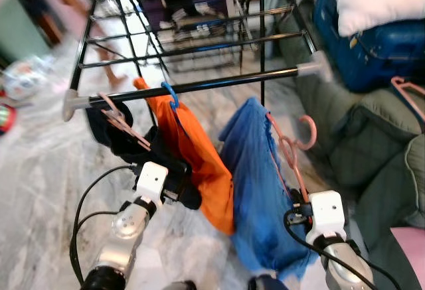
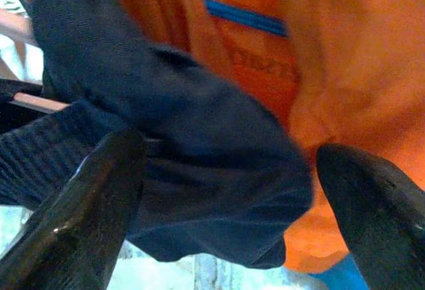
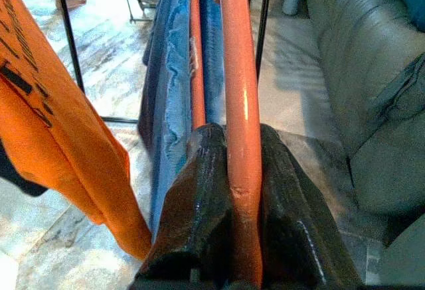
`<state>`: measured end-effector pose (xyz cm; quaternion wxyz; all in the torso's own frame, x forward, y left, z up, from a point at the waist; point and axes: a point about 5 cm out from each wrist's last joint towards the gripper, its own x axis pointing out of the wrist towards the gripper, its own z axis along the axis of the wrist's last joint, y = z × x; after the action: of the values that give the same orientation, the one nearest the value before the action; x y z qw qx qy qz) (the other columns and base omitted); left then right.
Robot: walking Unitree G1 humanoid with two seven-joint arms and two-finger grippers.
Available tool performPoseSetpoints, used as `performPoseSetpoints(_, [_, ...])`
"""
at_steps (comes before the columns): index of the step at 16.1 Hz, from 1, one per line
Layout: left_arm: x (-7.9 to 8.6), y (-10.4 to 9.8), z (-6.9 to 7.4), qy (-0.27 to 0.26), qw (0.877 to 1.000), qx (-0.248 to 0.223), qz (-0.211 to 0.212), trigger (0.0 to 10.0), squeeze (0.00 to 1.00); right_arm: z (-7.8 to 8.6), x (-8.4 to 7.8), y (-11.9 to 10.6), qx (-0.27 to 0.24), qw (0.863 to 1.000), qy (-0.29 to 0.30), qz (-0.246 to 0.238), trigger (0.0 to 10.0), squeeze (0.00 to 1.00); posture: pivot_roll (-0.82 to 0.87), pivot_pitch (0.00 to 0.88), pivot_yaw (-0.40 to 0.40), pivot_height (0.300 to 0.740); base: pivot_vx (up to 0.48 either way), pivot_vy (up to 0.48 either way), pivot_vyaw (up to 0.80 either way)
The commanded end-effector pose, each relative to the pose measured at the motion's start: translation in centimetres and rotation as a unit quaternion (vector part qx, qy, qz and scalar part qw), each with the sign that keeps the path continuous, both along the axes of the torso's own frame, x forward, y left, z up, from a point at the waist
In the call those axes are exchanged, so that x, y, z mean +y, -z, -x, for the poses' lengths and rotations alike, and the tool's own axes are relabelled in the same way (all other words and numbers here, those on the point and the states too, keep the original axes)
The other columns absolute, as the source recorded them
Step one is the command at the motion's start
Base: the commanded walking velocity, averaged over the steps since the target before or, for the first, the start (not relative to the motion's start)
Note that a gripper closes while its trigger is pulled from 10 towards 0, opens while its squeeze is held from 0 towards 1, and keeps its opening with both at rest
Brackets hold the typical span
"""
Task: Hang hanger
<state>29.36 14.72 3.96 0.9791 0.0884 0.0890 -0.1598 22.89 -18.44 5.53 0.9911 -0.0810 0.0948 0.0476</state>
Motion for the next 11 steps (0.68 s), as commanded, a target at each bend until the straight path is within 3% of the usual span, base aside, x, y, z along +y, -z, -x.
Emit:
performPoseSetpoints(1, [0.51, 0.26, 0.06, -0.012, 1.000, 0.006, -0.005, 10.0, 0.00, 0.03, -0.01, 0.05, -0.001, 1.000, 0.011, -0.009, 10.0, 0.00, -0.13, 0.106, 0.083, 0.740, -0.315, 0.000, 0.00])
performPoseSetpoints(8, [0.78, 0.40, -0.13, -0.025, 1.000, 0.007, -0.002, 10.0, 0.00, -0.48, -0.36, 0.30, 0.004, 1.000, 0.024, -0.014, 10.0, 0.00, -0.12, 0.072, 0.069, 0.740, -0.313, 0.000, 0.00])
performPoseSetpoints(11, [0.30, 0.12, -0.84, -0.043, 0.999, 0.002, 0.011, 10.0, 0.00, -0.69, -0.60, 0.66, 0.010, 0.999, 0.035, -0.020, 10.0, 0.00, -0.12, 0.045, 0.053, 0.740, -0.314, 0.000, 0.00])
